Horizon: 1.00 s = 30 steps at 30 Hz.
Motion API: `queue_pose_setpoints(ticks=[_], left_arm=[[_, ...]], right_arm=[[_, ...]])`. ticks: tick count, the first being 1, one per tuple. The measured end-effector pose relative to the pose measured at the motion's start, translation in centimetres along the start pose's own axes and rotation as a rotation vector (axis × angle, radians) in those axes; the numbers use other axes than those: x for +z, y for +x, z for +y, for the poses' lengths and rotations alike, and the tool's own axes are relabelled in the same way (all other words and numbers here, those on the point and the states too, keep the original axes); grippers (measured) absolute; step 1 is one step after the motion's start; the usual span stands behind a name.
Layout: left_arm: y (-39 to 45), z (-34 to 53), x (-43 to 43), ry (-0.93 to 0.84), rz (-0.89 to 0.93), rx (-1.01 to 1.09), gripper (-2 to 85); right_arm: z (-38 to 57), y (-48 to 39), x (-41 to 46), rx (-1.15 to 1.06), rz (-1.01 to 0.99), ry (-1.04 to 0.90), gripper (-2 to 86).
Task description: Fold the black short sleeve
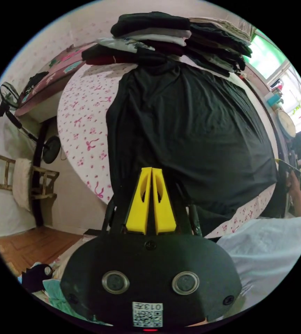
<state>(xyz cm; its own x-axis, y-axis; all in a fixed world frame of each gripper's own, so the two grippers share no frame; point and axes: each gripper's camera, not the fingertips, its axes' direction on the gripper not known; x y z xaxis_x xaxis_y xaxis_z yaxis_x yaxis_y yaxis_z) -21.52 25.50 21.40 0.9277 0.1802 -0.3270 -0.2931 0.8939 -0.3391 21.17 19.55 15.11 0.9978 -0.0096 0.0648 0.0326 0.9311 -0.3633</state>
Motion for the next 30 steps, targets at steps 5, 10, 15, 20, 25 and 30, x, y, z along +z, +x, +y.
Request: queue_pose_setpoints(ticks=[5, 10, 15, 20, 25, 30], left_arm=[[4.1, 1.4, -2.0, 0.017, 0.05, 0.177, -0.3], [6.4, 2.8, 0.7, -0.081, 0.026, 0.282, -0.3], [6.7, 3.4, 1.1, -0.107, -0.019, 0.324, -0.3], [7.7, 2.0, -0.6, -0.028, 0.024, 0.356, -0.3], [8.8, -2.1, 2.1, -0.06, 0.046, 0.349, -0.3], [9.4, -1.7, 3.6, -0.088, 0.006, 0.424, -0.3]], right_arm=[[1.5, -3.6, -0.9, -0.144, 0.093, -0.018, 0.0], [2.8, -3.7, 0.7, -0.14, 0.133, -0.083, 0.0], [3.2, -1.9, -0.4, -0.132, 0.131, -0.155, -0.1], [2.5, -3.3, -2.7, -0.168, 0.154, -0.024, -0.1], [-0.4, -5.6, -0.2, -0.237, 0.156, -0.055, 0.0], [-0.8, -5.5, 1.4, -0.237, 0.176, -0.106, 0.1]])
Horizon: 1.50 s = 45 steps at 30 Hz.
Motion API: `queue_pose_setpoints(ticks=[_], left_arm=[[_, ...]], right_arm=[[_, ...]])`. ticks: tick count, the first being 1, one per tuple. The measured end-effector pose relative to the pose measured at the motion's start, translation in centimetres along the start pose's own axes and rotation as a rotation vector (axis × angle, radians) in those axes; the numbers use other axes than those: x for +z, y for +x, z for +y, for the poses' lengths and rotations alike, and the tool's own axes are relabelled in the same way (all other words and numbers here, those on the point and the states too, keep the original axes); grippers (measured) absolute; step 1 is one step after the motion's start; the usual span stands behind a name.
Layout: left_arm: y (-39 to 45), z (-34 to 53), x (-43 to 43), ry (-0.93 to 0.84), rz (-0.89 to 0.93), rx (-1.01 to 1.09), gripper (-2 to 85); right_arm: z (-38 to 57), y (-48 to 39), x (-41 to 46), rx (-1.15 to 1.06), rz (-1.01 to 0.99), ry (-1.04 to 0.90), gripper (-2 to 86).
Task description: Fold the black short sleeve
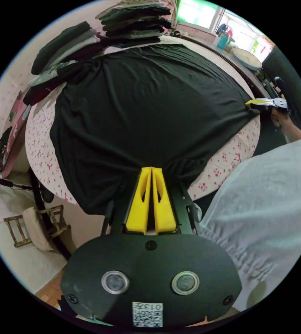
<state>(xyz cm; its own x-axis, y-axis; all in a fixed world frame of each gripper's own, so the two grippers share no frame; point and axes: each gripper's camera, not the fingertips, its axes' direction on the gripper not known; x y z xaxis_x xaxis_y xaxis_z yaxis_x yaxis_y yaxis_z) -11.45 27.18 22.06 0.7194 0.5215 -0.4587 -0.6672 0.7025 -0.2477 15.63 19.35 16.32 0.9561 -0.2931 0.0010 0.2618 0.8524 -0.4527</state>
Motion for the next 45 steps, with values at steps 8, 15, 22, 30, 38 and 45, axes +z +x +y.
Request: queue_pose_setpoints(ticks=[8, 15, 22, 30, 38, 45], left_arm=[[-2.3, 0.2, -1.1, 0.087, 0.019, -0.106, -0.3], [-6.4, -6.5, 0.5, 0.061, -0.024, -0.127, -0.3], [-10.1, -3.9, 1.2, 0.009, 0.027, -0.272, -0.3], [-18.7, -12.6, -1.8, 0.192, -0.022, -0.416, -0.4], [-24.7, -25.9, 0.5, 0.195, -0.129, -0.37, -0.3], [-26.8, -29.2, 2.0, 0.145, -0.229, -0.333, -0.3]], right_arm=[[-0.3, 1.8, -1.8, 0.009, 0.011, 0.056, 0.1], [-7.4, 4.4, -1.2, 0.031, -0.005, 0.069, 0.1], [-7.2, 9.3, -0.6, 0.151, 0.04, -0.043, -0.1], [-17.4, 14.6, -2.7, 0.141, 0.075, 0.117, -0.1], [-34.5, 17.3, -0.2, 0.044, 0.082, 0.155, 0.0], [-42.9, 20.9, 1.9, 0.043, 0.092, 0.137, 0.0]])
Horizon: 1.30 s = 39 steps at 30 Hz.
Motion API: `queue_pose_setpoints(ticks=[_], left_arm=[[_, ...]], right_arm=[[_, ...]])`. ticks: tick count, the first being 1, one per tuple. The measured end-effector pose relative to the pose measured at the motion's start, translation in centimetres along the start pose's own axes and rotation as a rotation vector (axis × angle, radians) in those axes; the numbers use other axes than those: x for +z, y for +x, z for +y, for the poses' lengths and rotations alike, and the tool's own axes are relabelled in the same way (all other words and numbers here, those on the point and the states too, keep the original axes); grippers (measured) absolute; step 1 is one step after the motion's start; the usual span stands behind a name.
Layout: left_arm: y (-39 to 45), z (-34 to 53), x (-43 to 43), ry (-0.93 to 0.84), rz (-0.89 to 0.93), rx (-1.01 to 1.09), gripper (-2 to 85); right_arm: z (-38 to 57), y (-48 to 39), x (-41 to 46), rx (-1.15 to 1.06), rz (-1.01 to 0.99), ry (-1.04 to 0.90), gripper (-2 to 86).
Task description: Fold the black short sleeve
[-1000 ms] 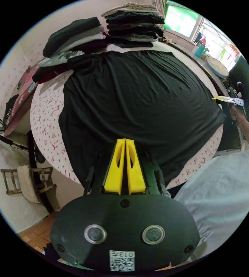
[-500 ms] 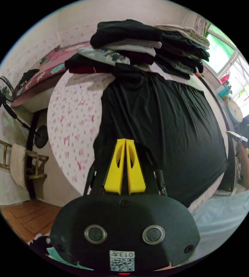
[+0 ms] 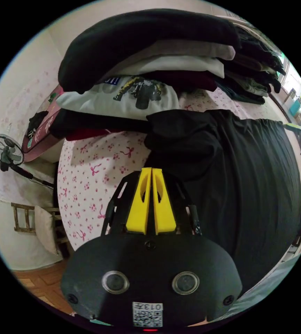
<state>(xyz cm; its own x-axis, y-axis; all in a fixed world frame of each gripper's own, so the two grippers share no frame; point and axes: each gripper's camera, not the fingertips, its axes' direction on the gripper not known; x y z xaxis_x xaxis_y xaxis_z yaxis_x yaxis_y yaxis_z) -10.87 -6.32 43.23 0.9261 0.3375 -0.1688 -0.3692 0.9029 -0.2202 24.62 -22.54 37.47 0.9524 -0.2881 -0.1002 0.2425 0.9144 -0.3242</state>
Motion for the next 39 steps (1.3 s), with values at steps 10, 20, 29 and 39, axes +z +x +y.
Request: queue_pose_setpoints(ticks=[10, 20, 29, 39], left_arm=[[-2.8, 0.0, 1.2, -0.005, -0.084, -0.023, -0.3], [2.7, -2.8, -1.0, 0.157, 0.081, 0.136, -0.3], [-0.8, -4.1, 2.7, 0.099, 0.096, 0.053, -0.3], [-4.3, 0.0, -2.5, 0.199, 0.088, -0.112, -0.3]], right_arm=[[-2.0, 6.0, 1.3, 0.114, -0.091, -0.027, 0.0], [-2.3, 2.9, -1.4, -0.04, -0.066, 0.045, 0.0], [-1.8, 5.3, 0.5, 0.042, -0.024, -0.062, 0.1], [6.5, 4.5, -6.9, 0.066, -0.048, 0.123, 0.0]])
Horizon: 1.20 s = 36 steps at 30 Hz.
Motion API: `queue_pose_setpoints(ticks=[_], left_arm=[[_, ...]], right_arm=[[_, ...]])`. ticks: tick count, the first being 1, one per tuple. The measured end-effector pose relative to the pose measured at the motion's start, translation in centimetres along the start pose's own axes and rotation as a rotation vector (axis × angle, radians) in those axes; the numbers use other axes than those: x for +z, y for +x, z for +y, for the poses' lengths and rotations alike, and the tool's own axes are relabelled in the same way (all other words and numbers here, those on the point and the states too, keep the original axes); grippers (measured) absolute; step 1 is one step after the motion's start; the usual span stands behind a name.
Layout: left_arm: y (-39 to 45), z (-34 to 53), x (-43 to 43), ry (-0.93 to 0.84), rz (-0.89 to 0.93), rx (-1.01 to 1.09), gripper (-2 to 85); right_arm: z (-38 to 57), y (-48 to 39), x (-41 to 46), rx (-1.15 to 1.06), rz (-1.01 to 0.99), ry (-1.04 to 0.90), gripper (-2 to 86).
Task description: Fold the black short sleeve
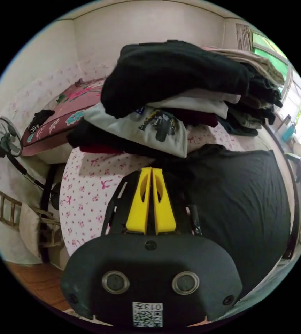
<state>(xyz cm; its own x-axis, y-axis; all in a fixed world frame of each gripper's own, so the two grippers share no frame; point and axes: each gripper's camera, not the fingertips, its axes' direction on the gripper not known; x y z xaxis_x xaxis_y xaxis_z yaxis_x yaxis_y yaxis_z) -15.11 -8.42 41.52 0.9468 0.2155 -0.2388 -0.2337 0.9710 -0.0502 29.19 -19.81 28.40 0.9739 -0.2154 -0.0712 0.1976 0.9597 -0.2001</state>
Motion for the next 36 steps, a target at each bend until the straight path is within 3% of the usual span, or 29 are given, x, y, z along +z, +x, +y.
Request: queue_pose_setpoints(ticks=[5, 10, 16, 28, 36], left_arm=[[5.3, 7.1, -3.8, -0.137, 0.129, 0.257, -0.3], [9.8, 15.1, -6.8, -0.246, 0.339, 0.29, -0.3], [12.9, 22.1, -8.0, -0.348, 0.303, 0.338, -0.3], [12.9, 25.9, -12.8, -0.254, 0.235, 0.361, -0.3], [12.7, 29.9, -15.0, -0.315, 0.18, 0.362, -0.3]], right_arm=[[10.4, -2.9, -3.2, 0.017, -0.024, -0.061, 0.0], [20.7, -6.2, -5.6, 0.125, -0.067, -0.12, 0.0], [28.4, -9.1, -6.2, 0.119, -0.023, -0.249, 0.1], [34.1, -9.1, -10.3, 0.116, -0.009, -0.189, 0.1], [37.8, -13.4, -9.5, 0.011, -0.031, -0.251, 0.0]])
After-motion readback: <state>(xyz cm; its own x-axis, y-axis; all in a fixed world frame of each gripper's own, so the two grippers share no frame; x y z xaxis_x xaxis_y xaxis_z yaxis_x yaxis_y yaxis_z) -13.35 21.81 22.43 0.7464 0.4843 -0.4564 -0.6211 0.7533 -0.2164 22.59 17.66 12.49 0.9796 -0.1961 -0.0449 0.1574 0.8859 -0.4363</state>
